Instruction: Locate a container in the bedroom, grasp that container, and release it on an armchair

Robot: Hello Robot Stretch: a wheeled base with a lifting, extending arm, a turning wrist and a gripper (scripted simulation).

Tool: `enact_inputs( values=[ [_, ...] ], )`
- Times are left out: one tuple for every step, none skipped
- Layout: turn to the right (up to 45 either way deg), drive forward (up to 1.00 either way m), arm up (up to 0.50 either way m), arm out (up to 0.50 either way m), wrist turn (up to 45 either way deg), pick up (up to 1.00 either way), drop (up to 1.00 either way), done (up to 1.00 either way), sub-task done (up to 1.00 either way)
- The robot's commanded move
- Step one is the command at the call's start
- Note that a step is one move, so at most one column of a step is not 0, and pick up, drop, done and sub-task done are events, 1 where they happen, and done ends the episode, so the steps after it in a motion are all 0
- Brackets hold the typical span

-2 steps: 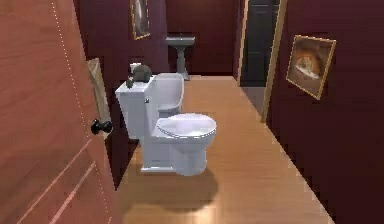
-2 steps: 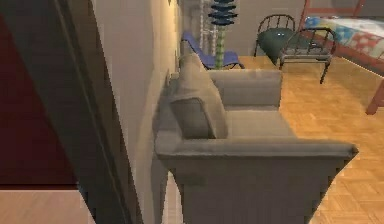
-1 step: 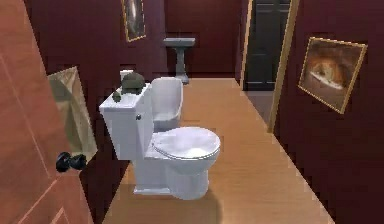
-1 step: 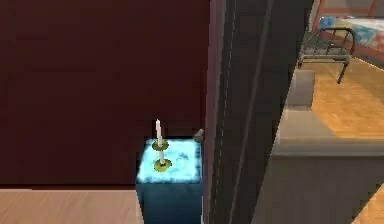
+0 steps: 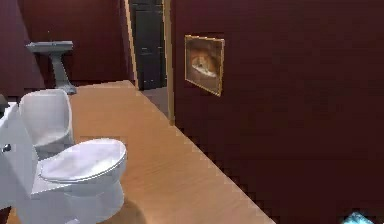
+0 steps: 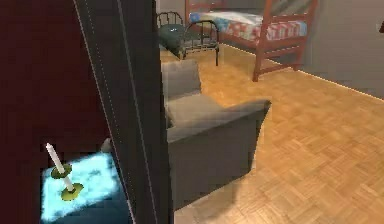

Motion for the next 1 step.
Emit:
enact_inputs(
  values=[
    [0.0,1.0,0.0,0.0,0.0,0.0,0.0,0.0,0.0]
  ],
)
